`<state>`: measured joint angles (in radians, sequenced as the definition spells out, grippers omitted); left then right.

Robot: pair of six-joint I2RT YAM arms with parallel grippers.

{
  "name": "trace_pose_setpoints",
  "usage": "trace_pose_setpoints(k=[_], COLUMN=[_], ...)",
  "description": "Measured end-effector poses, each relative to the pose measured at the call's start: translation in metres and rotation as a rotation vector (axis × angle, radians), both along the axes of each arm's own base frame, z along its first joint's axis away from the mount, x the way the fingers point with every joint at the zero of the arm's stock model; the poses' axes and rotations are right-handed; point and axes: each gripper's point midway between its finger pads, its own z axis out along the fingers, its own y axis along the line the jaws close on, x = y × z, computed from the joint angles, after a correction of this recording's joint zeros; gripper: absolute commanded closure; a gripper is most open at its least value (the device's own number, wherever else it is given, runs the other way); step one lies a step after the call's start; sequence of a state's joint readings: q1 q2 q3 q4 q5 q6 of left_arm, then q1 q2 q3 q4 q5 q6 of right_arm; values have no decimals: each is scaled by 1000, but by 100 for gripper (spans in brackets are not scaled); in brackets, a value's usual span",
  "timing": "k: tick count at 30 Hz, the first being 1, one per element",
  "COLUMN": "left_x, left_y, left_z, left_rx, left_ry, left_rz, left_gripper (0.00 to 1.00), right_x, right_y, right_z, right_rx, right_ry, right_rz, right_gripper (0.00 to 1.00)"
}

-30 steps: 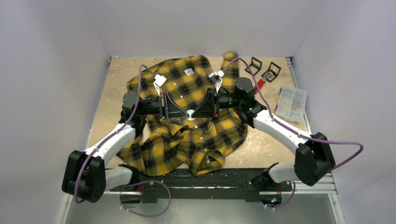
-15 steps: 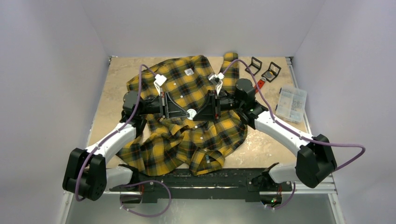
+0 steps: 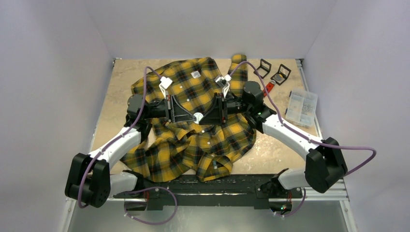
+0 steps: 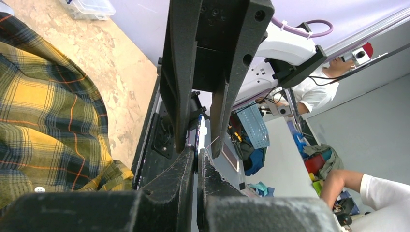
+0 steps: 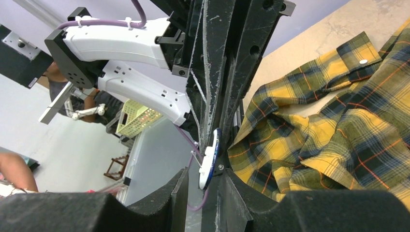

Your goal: Remove the brooch from the garment

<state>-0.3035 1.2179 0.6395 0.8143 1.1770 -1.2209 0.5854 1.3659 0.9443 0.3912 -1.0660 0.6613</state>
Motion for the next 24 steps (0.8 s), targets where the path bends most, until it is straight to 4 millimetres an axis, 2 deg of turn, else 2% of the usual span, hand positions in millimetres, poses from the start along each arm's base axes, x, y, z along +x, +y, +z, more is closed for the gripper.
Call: trace_pose_setpoints(k=[9,14,24], left_x=[0,0,0], left_y=[0,0,0], left_z=[0,0,0], left_rx=[-1,-1,-1], left_ry=[-2,-2,-3], left_rz=[2,2,2], left_gripper=[100,100,100], right_x=[4,4,4], right_y=[4,4,5], right_z=[-7,-6,-3], right_rx=[-14,-12,-4], right_ry=[35,37,38], right_rz=[1,2,2], right_gripper=[63,60,61])
